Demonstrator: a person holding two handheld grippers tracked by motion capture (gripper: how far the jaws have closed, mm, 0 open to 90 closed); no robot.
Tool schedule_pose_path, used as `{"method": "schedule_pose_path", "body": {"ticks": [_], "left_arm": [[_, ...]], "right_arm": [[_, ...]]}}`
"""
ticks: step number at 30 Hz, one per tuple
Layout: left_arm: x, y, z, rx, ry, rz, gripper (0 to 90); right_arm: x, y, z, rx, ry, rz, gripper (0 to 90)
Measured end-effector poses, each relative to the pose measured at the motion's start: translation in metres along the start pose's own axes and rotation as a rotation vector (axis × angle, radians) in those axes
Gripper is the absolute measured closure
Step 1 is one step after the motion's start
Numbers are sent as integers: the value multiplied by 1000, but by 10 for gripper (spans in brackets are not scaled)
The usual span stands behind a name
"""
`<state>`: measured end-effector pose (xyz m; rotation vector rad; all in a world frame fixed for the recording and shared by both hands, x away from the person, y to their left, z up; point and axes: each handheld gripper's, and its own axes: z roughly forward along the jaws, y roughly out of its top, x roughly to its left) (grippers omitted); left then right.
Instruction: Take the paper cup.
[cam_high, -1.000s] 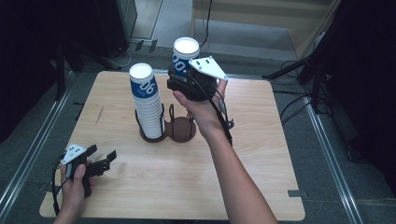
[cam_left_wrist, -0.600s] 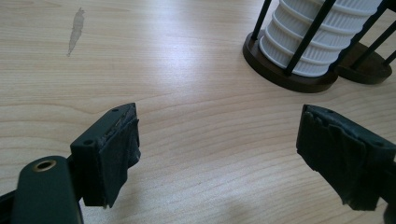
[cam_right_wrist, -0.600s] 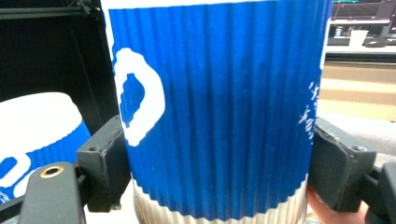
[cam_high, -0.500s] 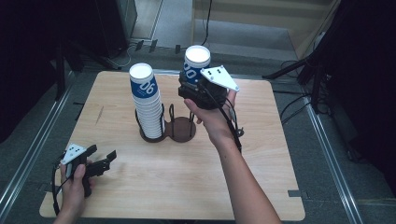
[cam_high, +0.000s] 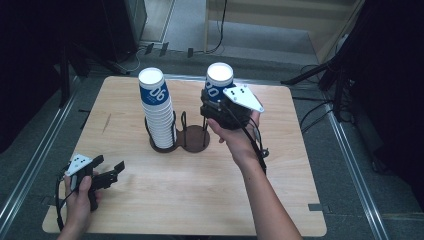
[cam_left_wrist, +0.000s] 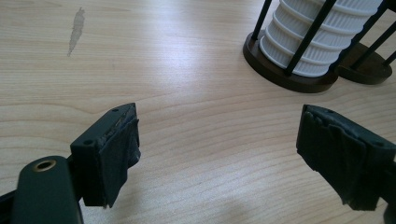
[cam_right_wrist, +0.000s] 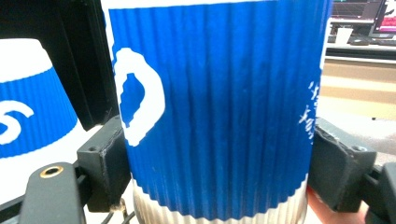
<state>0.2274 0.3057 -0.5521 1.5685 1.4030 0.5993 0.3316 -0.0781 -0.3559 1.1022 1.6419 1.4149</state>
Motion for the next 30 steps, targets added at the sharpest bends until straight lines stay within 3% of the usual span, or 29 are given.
{"method": "schedule_pose_path", "body": {"ticks": [30], "left_arm": [[-1,0,0,4,3,1,141]], "right_arm": [[-26,-59,-32,44,-42,-17,184]]}}
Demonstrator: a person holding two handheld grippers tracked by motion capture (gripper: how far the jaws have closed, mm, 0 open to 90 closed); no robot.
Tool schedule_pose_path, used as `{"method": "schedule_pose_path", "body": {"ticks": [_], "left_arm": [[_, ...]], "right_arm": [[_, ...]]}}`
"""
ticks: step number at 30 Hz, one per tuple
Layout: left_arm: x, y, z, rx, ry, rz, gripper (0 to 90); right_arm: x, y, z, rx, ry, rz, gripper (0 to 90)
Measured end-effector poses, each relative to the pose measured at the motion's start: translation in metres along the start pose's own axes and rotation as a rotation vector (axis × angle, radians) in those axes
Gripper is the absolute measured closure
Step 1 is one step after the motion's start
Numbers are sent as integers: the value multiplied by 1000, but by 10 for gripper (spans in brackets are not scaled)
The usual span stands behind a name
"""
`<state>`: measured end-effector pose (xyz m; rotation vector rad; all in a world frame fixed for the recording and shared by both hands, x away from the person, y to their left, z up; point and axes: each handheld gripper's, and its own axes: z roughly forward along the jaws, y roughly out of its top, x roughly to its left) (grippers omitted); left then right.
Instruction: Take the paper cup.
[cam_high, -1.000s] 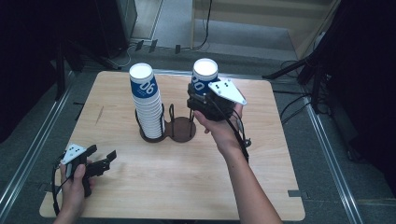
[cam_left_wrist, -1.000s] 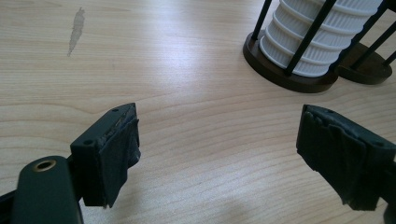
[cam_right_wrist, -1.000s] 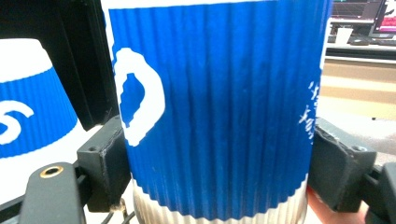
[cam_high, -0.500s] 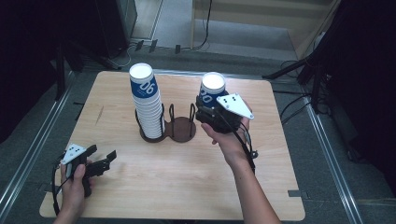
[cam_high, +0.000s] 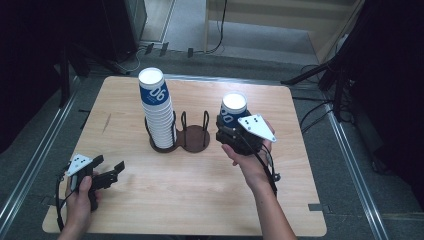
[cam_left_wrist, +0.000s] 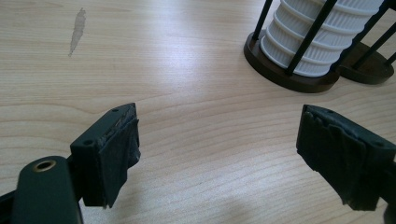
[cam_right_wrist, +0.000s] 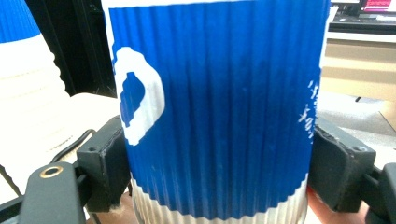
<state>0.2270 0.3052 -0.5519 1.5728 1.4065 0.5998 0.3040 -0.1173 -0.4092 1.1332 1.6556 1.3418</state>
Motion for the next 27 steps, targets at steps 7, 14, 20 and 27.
{"method": "schedule_pose_path", "body": {"ticks": [7,14,20,27], "left_arm": [[-2,-1,-1,-12,14,8,139],[-4,-2,-3,-30,32,24,139],[-4,-2,-4,-60,22,17,137],[-5,-1,-6,-89,36,33,137]], "right_arm": [[2,-10,-4,1,3,-7,184],[1,-26,-7,25,9,-3,184],[-2,-38,-8,45,5,3,184],[-7,-53,-9,70,-17,-12,186]]}}
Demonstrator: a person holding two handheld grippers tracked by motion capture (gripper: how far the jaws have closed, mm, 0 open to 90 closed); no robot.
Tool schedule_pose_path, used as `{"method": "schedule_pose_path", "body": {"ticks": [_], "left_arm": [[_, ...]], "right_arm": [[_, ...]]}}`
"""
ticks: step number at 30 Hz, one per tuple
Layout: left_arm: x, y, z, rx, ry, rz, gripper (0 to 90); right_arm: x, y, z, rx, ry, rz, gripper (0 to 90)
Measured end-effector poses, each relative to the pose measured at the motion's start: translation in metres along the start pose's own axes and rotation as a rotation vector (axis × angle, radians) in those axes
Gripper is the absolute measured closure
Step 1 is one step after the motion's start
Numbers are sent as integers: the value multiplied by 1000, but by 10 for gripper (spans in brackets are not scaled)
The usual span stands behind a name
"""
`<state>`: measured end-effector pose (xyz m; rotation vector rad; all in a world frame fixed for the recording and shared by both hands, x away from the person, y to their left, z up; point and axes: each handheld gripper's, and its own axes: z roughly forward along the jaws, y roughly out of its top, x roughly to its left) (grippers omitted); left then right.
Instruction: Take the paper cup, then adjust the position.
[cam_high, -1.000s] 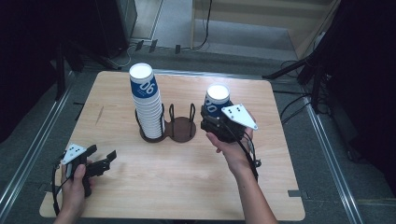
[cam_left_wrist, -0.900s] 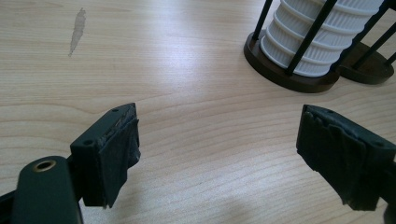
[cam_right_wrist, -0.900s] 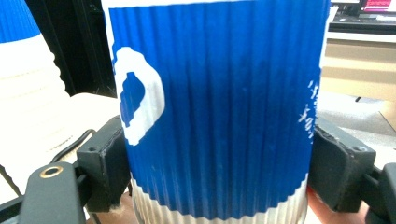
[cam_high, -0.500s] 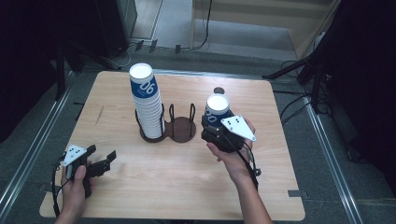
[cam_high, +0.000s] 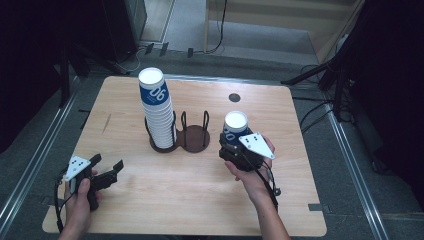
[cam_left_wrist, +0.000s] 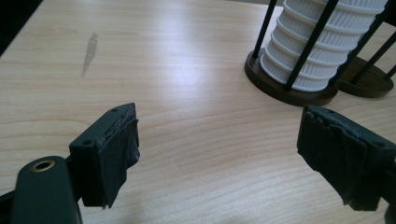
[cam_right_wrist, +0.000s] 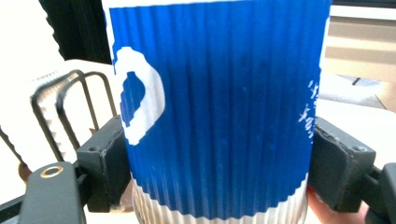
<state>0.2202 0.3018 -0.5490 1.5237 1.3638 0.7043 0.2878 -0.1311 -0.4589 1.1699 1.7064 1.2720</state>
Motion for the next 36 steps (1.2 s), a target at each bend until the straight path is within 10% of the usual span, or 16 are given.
{"method": "schedule_pose_path", "body": {"ticks": [15,36], "left_arm": [[-33,25,-10,-25,-41,54,124],[-104,61,1,-9,-300,157,36]], "right_arm": [[-9,-32,-2,37,-24,-4,188],[11,-34,-8,-10,-40,-131,193]]}}
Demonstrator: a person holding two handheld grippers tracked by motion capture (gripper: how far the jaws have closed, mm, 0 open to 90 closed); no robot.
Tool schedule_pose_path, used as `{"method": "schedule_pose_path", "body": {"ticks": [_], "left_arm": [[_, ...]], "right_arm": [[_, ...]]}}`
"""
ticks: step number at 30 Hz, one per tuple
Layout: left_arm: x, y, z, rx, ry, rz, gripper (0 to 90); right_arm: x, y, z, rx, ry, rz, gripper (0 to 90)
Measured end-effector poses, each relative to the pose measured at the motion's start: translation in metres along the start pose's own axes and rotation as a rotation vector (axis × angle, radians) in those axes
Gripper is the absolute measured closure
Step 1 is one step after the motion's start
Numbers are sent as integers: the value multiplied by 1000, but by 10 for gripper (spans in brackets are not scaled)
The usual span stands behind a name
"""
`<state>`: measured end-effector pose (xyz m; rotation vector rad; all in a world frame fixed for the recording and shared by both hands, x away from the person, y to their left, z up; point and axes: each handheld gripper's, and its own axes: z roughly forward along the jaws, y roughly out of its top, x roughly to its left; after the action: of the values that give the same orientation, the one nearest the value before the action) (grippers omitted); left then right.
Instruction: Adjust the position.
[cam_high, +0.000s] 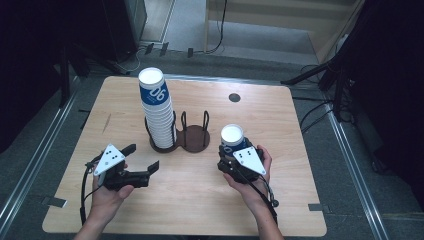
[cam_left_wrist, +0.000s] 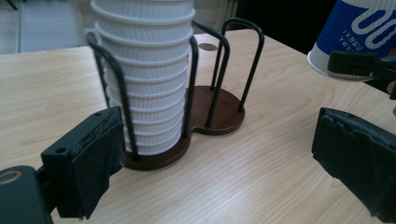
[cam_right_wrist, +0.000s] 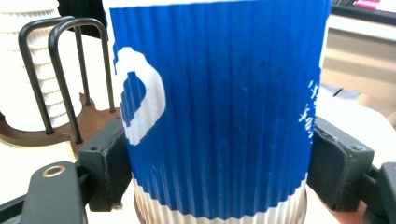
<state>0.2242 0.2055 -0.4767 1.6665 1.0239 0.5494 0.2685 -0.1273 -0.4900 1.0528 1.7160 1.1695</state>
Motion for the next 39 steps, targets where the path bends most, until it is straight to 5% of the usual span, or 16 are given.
{"method": "schedule_pose_path", "body": {"ticks": [6,11,18,23,39], "left_arm": [[-9,9,11,17,-30,2,36],[-18,20,17,24,-88,10,36],[-27,30,26,23,-114,-4,37],[-30,29,28,34,-120,15,37],[-44,18,37,82,-193,57,38]], "right_arm": [[7,0,-1,-53,14,-65,195],[16,-3,0,-54,23,-126,196],[30,-5,0,-56,35,-195,199],[40,-8,-3,-67,30,-299,201],[64,-14,-6,-77,23,-510,202]]}}
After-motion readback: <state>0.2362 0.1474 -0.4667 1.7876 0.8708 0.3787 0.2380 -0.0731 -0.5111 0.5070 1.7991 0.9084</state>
